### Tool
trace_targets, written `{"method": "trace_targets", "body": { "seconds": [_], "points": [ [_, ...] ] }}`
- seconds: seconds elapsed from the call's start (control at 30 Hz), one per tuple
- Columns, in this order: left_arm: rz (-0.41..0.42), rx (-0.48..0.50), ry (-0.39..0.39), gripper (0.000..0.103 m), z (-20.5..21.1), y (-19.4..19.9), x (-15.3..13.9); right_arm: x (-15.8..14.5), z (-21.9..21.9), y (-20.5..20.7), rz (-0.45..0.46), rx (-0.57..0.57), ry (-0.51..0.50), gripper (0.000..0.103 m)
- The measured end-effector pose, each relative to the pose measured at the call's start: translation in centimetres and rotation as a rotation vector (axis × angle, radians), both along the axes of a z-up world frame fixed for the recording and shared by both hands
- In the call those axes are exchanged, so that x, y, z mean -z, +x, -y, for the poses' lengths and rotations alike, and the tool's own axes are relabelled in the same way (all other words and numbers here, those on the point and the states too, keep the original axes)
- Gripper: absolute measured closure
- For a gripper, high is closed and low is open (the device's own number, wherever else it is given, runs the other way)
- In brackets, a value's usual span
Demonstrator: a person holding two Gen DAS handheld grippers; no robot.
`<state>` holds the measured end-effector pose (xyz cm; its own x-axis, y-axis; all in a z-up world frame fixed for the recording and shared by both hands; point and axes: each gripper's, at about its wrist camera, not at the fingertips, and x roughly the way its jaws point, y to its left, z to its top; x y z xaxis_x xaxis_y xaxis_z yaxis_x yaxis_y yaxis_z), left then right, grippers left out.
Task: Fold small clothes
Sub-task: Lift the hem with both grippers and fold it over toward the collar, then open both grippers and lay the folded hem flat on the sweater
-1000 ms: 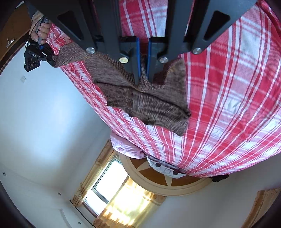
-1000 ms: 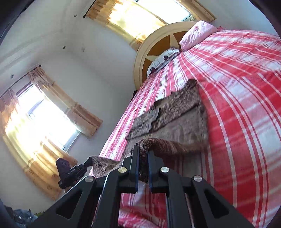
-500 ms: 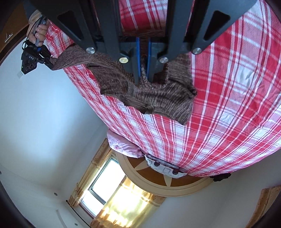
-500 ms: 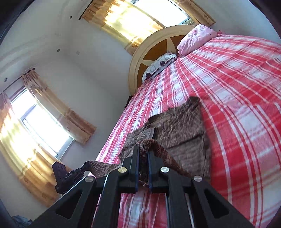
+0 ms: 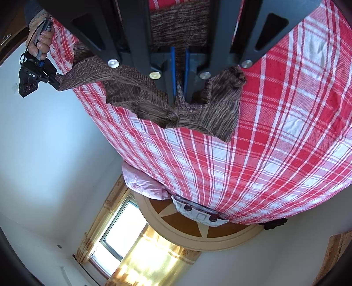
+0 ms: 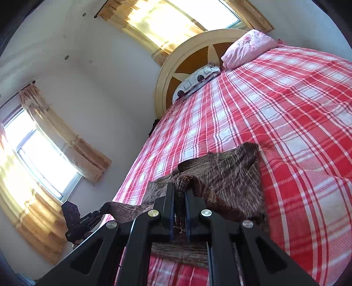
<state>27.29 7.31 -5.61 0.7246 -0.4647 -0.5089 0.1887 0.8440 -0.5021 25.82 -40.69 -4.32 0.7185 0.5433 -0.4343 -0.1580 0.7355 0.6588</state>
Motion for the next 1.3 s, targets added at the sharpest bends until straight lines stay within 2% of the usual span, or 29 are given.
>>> {"method": "trace_targets", "body": {
  "seconds": [0.4, 0.63, 0.87, 1.0, 1.03, 1.07, 1.13, 1.17, 1.2, 1.23, 1.27, 1.3],
  "points": [
    [-0.105, -0.031, 0.009, 0.097, 0.1, 6.8, 3.6, 3.8, 0.7, 6.9, -0.102, 0.050, -0.010, 0.095],
    [-0.129, -0.021, 0.066, 0.097, 1.5, 10.0, 4.8, 6.0, 1.0, 11.2, -0.165, 0.097, -0.053, 0.095],
    [-0.136, -0.004, 0.098, 0.097, 2.3, 12.3, 5.2, 8.5, 1.9, 13.4, -0.227, 0.139, -0.074, 0.095],
    [-0.166, -0.010, 0.109, 0.093, 2.6, 14.1, 6.3, 9.4, 2.6, 15.0, -0.237, 0.164, -0.066, 0.095],
    [-0.175, -0.045, 0.133, 0.092, 2.5, 14.4, 6.5, 9.6, 2.6, 15.5, -0.243, 0.165, -0.080, 0.095],
    [-0.171, -0.062, 0.132, 0.091, 2.3, 14.5, 6.4, 9.7, 2.6, 15.8, -0.253, 0.174, -0.093, 0.093],
    [-0.161, -0.077, 0.127, 0.087, 1.9, 14.3, 6.0, 9.7, 2.7, 16.2, -0.266, 0.189, -0.103, 0.076],
    [-0.148, -0.090, 0.134, 0.079, 1.7, 14.0, 5.7, 9.5, 2.7, 16.1, -0.262, 0.201, -0.118, 0.045],
    [-0.122, -0.116, 0.161, 0.072, 1.3, 13.4, 5.1, 8.9, 2.7, 15.7, -0.244, 0.216, -0.138, 0.030],
    [-0.101, -0.137, 0.176, 0.056, 1.0, 12.8, 4.7, 8.4, 2.7, 15.3, -0.221, 0.222, -0.147, 0.030],
    [-0.084, -0.144, 0.178, 0.047, 0.7, 12.3, 4.4, 7.8, 2.4, 14.8, -0.197, 0.204, -0.158, 0.030],
    [-0.061, -0.148, 0.184, 0.044, 0.5, 11.6, 4.1, 7.4, 1.9, 14.5, -0.183, 0.180, -0.171, 0.030]
  ]
}}
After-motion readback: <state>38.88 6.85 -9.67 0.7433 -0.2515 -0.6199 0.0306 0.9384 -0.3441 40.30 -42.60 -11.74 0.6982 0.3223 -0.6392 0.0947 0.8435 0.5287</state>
